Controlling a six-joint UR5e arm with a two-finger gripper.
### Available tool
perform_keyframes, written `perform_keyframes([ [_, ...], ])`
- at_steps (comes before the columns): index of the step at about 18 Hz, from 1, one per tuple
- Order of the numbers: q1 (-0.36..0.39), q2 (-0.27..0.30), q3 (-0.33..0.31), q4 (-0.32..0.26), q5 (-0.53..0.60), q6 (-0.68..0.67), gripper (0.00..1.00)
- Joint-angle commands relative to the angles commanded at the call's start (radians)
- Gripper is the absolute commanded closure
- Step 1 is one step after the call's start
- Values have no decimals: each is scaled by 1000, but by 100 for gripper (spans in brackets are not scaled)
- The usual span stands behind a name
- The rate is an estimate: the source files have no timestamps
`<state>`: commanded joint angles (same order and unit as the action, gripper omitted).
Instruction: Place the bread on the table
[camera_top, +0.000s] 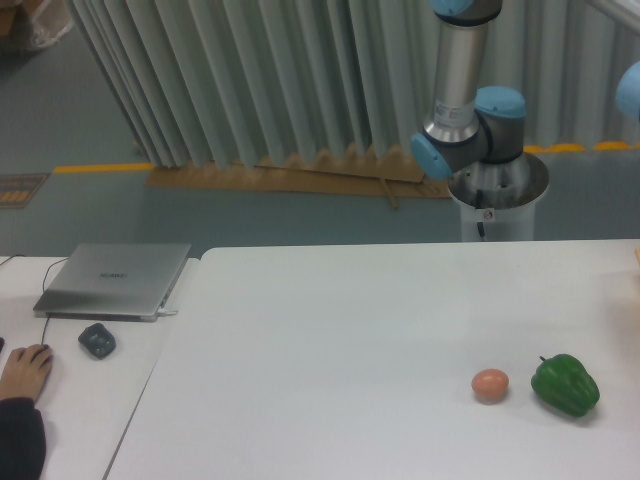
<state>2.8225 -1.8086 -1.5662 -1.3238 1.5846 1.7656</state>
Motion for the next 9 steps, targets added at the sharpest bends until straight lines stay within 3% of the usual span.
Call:
perform_keyframes([
  [9, 17, -5, -2, 2, 6, 2, 0],
])
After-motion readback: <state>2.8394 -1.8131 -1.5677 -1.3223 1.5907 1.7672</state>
